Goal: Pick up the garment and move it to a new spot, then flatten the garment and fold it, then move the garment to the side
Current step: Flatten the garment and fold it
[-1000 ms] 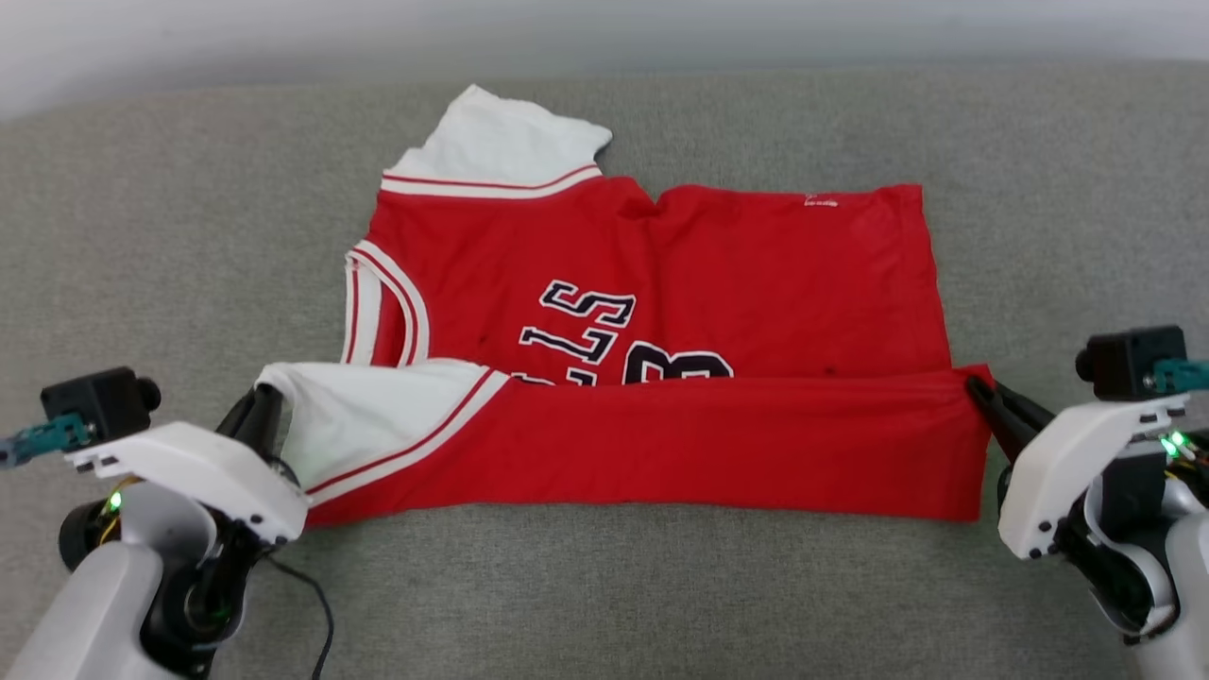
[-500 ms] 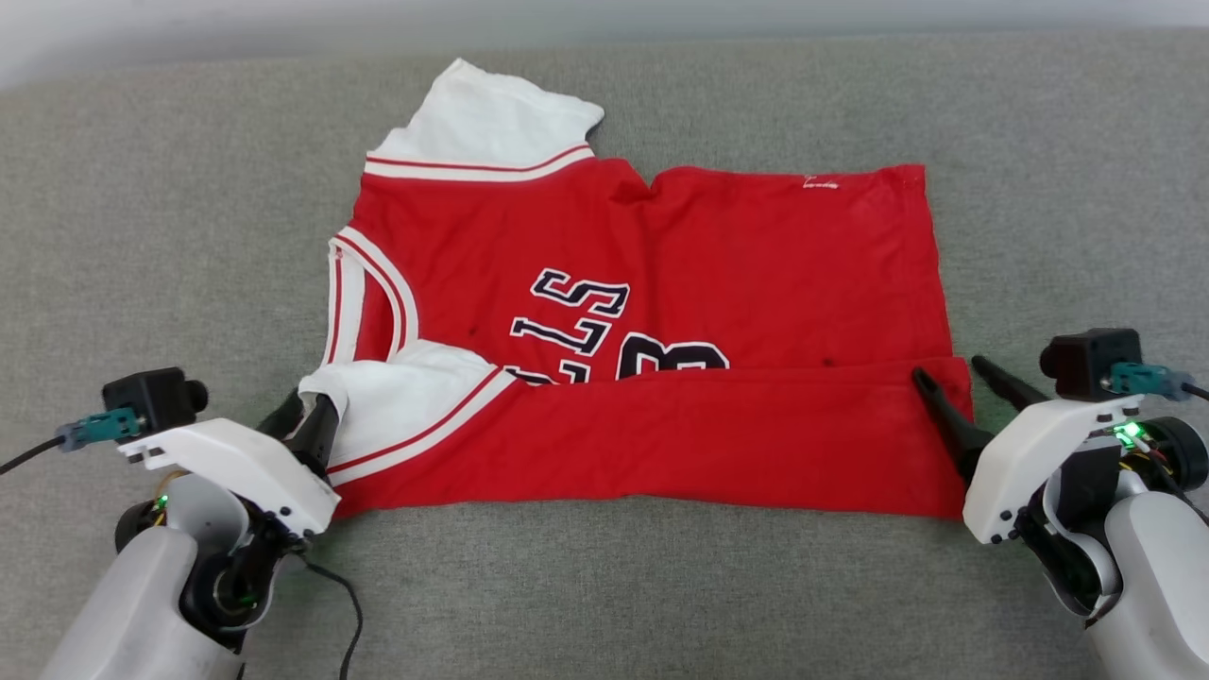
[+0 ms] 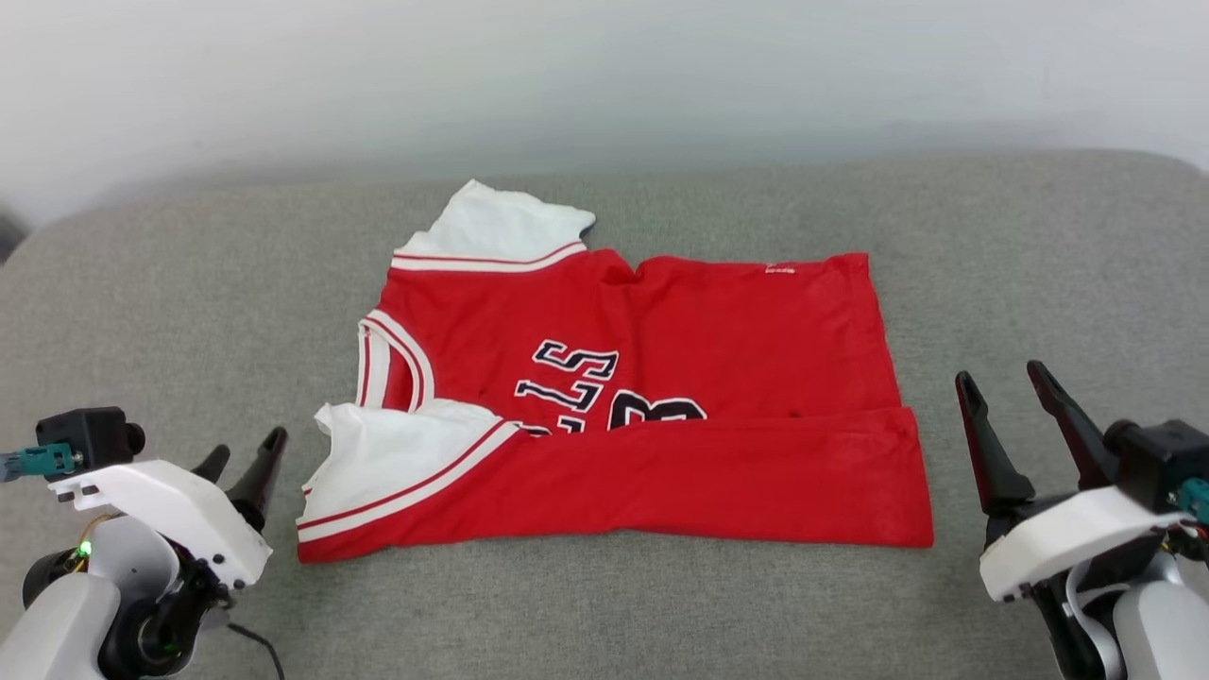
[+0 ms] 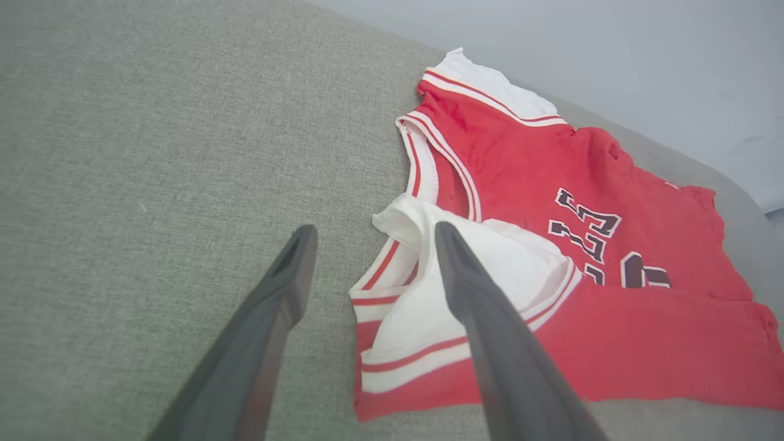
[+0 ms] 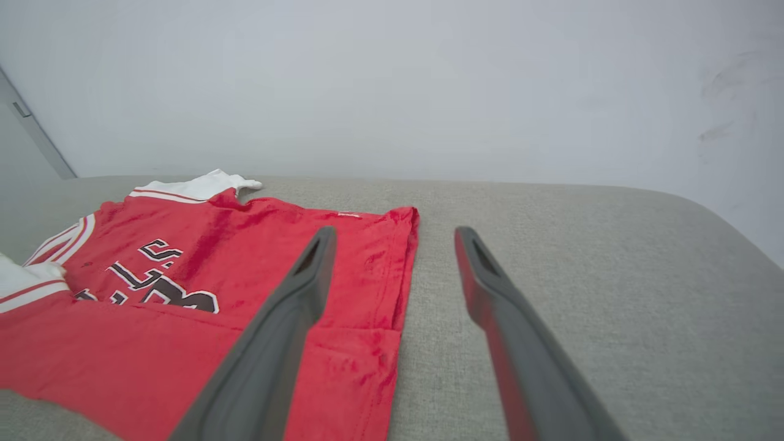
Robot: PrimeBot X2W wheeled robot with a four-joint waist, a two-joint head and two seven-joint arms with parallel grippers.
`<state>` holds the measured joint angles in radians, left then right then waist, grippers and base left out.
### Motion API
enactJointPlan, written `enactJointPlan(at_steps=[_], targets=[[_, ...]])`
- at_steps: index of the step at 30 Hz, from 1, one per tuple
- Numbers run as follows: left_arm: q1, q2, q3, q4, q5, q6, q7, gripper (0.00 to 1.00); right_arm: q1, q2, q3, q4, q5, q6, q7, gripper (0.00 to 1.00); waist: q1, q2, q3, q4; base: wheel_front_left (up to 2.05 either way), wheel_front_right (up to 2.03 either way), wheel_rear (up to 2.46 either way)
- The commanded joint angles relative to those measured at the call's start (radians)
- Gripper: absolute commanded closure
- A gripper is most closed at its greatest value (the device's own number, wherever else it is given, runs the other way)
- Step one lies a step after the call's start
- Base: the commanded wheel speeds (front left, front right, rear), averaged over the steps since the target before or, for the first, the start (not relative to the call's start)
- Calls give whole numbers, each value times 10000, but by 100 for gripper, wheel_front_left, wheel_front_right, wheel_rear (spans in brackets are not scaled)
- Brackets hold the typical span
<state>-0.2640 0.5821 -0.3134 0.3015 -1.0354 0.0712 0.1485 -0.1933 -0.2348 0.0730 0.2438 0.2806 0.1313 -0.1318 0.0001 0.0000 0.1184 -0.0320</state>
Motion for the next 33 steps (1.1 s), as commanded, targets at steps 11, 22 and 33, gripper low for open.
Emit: enactJointPlan(at_steps=[11,22,33], targets=[[445,1234,-829,-745,-218,459,2917,0,1768,945,-487,-2495,-739,-11,595,0,-1,0,-695,-750,0,0,0],[12,1426,-1415,452,-288,744,4608,0,1602,1325,-121,-3170,-575,-11,788,0,-1,0,266,-1678,0,0,0],[2,366,-1779,1435,-941,141,5118,100,1375,1141,-296,-3105,-629,-11,786,0,-1,0,642,-1636,0,0,0]])
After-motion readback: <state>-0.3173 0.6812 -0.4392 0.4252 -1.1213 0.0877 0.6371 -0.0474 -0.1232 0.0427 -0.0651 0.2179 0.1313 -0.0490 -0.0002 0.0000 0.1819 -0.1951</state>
